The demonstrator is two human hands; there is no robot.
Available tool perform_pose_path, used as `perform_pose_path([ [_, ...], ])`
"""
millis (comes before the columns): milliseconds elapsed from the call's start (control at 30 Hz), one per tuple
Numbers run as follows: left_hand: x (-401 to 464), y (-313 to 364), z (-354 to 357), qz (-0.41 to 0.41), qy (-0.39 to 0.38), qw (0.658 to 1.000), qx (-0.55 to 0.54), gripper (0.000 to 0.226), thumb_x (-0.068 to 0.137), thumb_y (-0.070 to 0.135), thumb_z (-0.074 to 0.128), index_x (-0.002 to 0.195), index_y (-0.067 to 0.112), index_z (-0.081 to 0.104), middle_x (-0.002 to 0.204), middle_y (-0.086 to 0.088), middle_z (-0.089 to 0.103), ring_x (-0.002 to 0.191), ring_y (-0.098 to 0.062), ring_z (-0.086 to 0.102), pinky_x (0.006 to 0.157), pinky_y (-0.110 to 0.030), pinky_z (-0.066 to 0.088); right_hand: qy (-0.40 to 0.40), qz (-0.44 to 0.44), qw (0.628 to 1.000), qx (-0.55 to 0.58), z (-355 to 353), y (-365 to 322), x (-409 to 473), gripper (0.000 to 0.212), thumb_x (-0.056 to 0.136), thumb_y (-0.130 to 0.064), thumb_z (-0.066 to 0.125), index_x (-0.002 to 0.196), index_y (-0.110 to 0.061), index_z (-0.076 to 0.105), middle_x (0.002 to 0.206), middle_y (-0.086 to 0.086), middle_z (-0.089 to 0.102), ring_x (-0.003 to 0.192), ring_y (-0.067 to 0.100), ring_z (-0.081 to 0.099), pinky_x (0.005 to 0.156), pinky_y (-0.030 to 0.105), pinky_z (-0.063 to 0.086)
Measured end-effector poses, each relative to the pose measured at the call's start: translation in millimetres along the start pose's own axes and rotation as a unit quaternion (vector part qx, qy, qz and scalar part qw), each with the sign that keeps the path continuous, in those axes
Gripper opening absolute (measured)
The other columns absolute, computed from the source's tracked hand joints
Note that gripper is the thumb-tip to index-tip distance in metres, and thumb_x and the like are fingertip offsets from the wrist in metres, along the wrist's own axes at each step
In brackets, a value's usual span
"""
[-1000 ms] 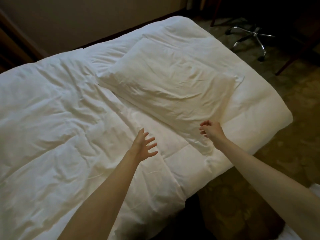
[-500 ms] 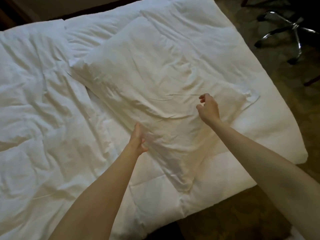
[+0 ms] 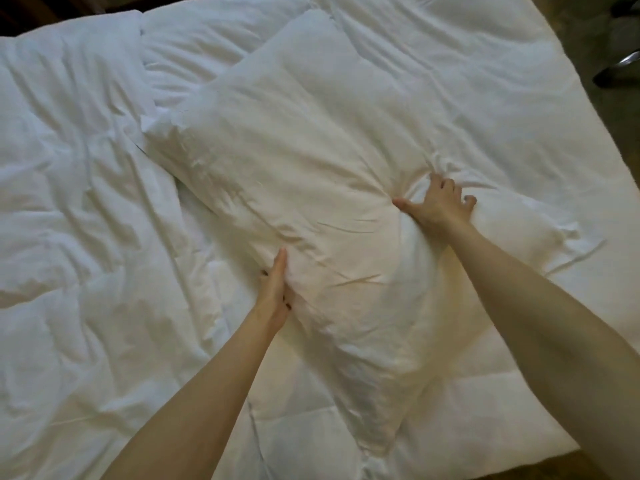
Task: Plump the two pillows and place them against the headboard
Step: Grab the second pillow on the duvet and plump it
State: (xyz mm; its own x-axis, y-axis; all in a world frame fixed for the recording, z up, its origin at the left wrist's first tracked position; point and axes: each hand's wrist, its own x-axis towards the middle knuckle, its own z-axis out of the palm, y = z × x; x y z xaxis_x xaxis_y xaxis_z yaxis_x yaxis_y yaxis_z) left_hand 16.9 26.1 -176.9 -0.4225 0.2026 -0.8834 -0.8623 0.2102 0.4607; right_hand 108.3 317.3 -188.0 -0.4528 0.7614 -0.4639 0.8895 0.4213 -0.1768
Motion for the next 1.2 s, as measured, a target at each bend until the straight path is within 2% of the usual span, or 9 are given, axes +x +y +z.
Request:
perform_pose_path([
  [67, 0, -3, 3, -0.003, -0.048, 0.999, -0.004, 0.061, 0.086, 0.055, 0.055, 0.132, 0.015, 0.056, 0.128, -0.005, 0.064, 0.114, -0.021, 0.061, 0.104, -0.042, 0.045, 0.028, -0.004, 0.999, -0.029, 12, 1, -2, 0.104, 0.072, -0.081, 0.040, 0.144, -0.007, 0.029, 0.144, 0.018, 0.039, 0.134, 0.035, 0.034, 0.106, 0.054, 0.022],
  [167, 2, -6, 9, -0.010, -0.040, 0.999, 0.021, 0.062, 0.082, 0.060, 0.058, 0.125, 0.015, 0.060, 0.120, -0.004, 0.068, 0.112, -0.021, 0.063, 0.102, -0.041, 0.046, 0.094, -0.013, 0.994, -0.055, 20, 0, -2, 0.093, 0.077, -0.078, 0.037, 0.129, -0.001, 0.043, 0.131, 0.022, 0.052, 0.121, 0.040, 0.046, 0.098, 0.052, 0.031],
  [300, 4, -7, 18, 0.025, 0.014, 0.999, 0.041, 0.047, 0.081, 0.056, 0.063, 0.108, 0.017, 0.065, 0.093, 0.006, 0.074, 0.084, -0.007, 0.069, 0.069, -0.023, 0.055, 0.119, -0.024, 0.992, -0.030, 15, 5, 3, 0.078, 0.081, -0.072, 0.038, 0.114, -0.002, 0.048, 0.112, 0.025, 0.064, 0.107, 0.040, 0.058, 0.094, 0.049, 0.033],
  [500, -4, -6, -1, 0.025, 0.015, 0.998, 0.049, 0.061, 0.078, 0.054, 0.068, 0.120, 0.010, 0.063, 0.117, -0.009, 0.069, 0.107, -0.023, 0.065, 0.100, -0.041, 0.049, 0.120, -0.054, 0.991, -0.009, 0, 12, -16, 0.067, 0.081, -0.070, 0.040, 0.100, -0.009, 0.058, 0.105, 0.022, 0.065, 0.097, 0.041, 0.060, 0.069, 0.041, 0.037],
  [667, -24, -4, -49, 0.036, 0.017, 0.996, 0.079, 0.039, 0.078, 0.047, 0.071, 0.104, 0.018, 0.066, 0.110, -0.002, 0.070, 0.083, -0.007, 0.069, 0.066, -0.022, 0.056, 0.073, -0.041, 0.995, 0.056, 20, 25, -74, 0.065, 0.082, -0.068, 0.044, 0.098, -0.009, 0.065, 0.101, 0.026, 0.067, 0.095, 0.043, 0.062, 0.068, 0.040, 0.041],
  [800, -45, -12, -79, 0.036, 0.057, 0.989, 0.128, 0.061, 0.073, 0.050, 0.075, 0.120, 0.014, 0.059, 0.105, -0.001, 0.066, 0.083, -0.011, 0.063, 0.068, -0.026, 0.050, 0.050, -0.019, 0.994, 0.093, 39, 28, -125, 0.059, 0.084, -0.062, 0.046, 0.095, -0.008, 0.065, 0.101, 0.026, 0.067, 0.096, 0.043, 0.061, 0.067, 0.039, 0.037],
  [933, -66, -28, -107, 0.029, 0.036, 0.985, 0.166, 0.058, 0.073, 0.051, 0.074, 0.118, 0.016, 0.059, 0.111, -0.003, 0.065, 0.088, -0.018, 0.064, 0.078, -0.031, 0.050, 0.017, 0.002, 0.993, 0.115, 51, 35, -173, 0.054, 0.085, -0.059, 0.047, 0.097, -0.009, 0.065, 0.102, 0.023, 0.067, 0.096, 0.042, 0.060, 0.069, 0.039, 0.040],
  [1067, -83, -34, -137, 0.044, 0.020, 0.977, 0.208, 0.056, 0.077, 0.047, 0.073, 0.118, 0.012, 0.061, 0.094, 0.001, 0.067, 0.072, -0.005, 0.062, 0.050, -0.018, 0.050, 0.006, 0.029, 0.989, 0.144, 69, 41, -226, 0.053, 0.085, -0.057, 0.047, 0.099, -0.010, 0.066, 0.102, 0.021, 0.067, 0.096, 0.040, 0.060, 0.069, 0.037, 0.039],
  [1200, -91, -37, -179, 0.073, 0.007, 0.960, 0.271, 0.064, 0.077, 0.049, 0.071, 0.123, 0.006, 0.061, 0.121, -0.008, 0.066, 0.086, -0.014, 0.063, 0.068, -0.024, 0.049, 0.002, 0.043, 0.984, 0.176, 102, 39, -281, 0.051, 0.084, -0.055, 0.048, 0.099, -0.010, 0.067, 0.105, 0.021, 0.067, 0.100, 0.040, 0.059, 0.071, 0.037, 0.038],
])
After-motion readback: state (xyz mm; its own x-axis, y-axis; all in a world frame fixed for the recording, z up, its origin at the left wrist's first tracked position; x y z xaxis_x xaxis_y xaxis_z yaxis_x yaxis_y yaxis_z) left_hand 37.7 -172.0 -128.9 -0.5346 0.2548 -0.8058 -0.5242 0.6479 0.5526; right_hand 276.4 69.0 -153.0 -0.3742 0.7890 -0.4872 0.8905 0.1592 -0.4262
